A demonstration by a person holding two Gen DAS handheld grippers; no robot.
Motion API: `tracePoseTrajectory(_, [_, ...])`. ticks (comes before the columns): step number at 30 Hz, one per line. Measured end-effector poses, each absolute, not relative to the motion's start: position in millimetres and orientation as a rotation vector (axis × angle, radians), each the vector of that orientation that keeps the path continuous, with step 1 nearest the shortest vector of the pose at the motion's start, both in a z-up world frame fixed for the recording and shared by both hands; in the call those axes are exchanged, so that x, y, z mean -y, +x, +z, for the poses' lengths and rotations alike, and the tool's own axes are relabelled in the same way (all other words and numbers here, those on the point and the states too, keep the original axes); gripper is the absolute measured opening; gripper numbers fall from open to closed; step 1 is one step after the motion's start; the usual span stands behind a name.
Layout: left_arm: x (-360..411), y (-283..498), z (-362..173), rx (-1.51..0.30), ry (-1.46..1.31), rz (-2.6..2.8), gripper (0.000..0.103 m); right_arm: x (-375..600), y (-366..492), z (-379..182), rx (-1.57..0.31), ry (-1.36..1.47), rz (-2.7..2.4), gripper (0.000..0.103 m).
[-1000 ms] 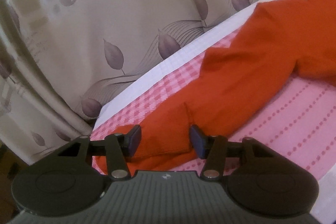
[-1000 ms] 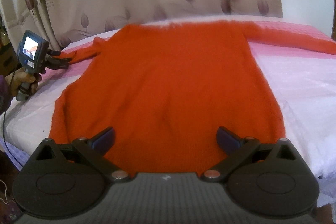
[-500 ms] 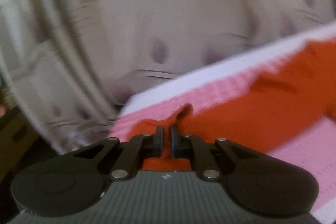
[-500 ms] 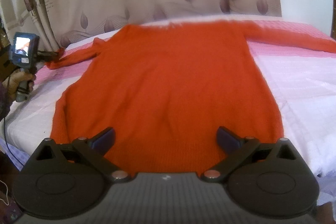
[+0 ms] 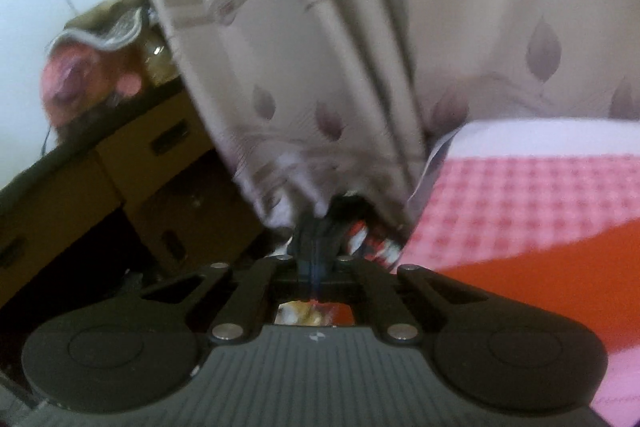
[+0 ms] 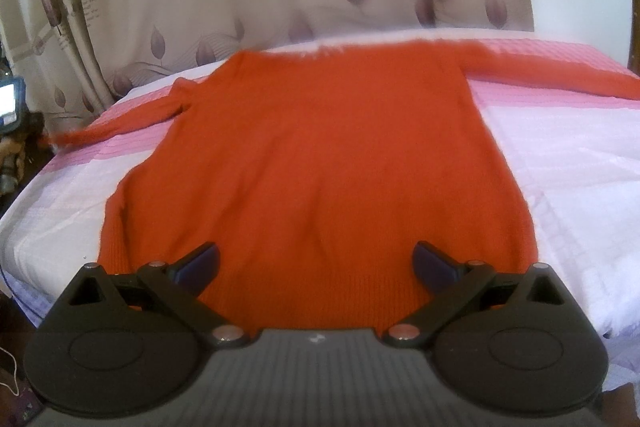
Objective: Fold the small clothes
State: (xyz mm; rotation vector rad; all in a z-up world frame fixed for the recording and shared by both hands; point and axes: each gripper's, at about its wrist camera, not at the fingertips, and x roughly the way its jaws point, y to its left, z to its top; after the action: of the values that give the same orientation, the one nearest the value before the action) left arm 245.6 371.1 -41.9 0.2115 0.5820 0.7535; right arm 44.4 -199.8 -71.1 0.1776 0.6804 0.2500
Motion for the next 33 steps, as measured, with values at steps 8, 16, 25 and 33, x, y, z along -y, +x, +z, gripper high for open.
tracePoseTrajectory(8, [-354.3, 214.2, -41.0, -0.526, 0.211, 0.804, 0.064, 217.9, 40.7, -62.5, -0.640, 0.245, 0.239, 0.103])
tracePoseTrajectory(16, [-223.4, 169.3, -12.2, -0.387, 0.248, 0.459, 0.097, 314.0, 41.6, -51.2, -0.486, 0.511, 0.092, 0.103])
tracePoseTrajectory(25, [-122.8, 174.0, -49.8, -0.474, 0.095, 0.163, 0.103, 477.3, 87.9, -63.1, -0.394, 0.844, -0.035, 0.103])
tracePoseTrajectory(33, [-148.8, 192.3, -69.3, -0.580, -0.050, 0.277, 0.103, 602.4, 169.0, -89.5, -0.382, 1.042, -0.186, 0.095])
